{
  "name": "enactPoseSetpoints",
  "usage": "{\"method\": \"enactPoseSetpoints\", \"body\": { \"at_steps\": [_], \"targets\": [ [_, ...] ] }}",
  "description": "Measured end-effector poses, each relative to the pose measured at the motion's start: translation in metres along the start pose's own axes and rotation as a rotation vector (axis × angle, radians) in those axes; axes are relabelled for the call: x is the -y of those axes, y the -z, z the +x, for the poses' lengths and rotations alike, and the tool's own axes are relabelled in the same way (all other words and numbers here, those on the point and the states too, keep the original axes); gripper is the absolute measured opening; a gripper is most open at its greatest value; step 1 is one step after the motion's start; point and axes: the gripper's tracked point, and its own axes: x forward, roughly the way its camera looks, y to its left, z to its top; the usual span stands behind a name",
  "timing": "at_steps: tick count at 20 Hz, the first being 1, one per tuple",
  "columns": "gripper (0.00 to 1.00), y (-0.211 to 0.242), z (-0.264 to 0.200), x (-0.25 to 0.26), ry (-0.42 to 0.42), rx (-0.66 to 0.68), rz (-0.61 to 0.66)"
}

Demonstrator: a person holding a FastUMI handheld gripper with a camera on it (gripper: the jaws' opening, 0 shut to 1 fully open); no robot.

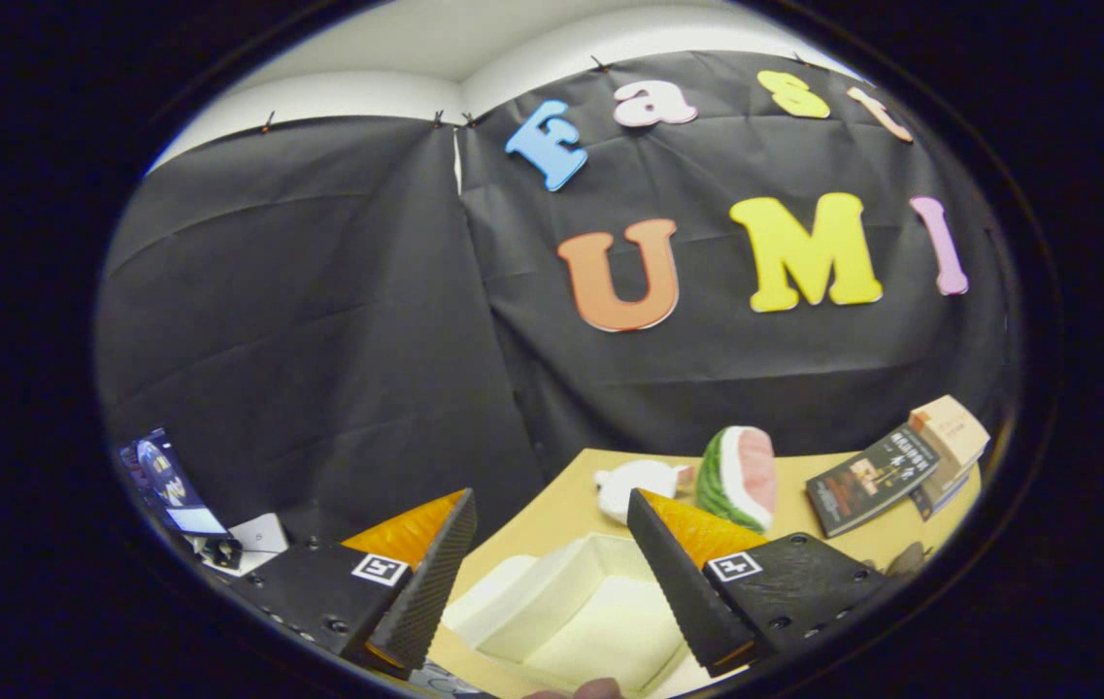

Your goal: Open the storage box then place both shoes into the box .Put the left shoe in first, then the right shoe, with the right side of both shoes facing outward in a uniform manner.

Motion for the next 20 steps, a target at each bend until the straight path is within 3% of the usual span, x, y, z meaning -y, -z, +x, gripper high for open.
{"method": "enactPoseSetpoints", "body": {
  "at_steps": [7, 12, 15, 20],
  "targets": [
    [0.96, -0.015, -0.103, 0.148, 0.247, 0.061, -0.04],
    [0.96, 0.016, -0.178, 0.255, 0.416, 0.063, -0.059],
    [0.96, 0.055, -0.203, 0.293, 0.466, 0.024, -0.046],
    [0.96, 0.116, -0.209, 0.316, 0.47, -0.048, -0.033]
  ]
}}
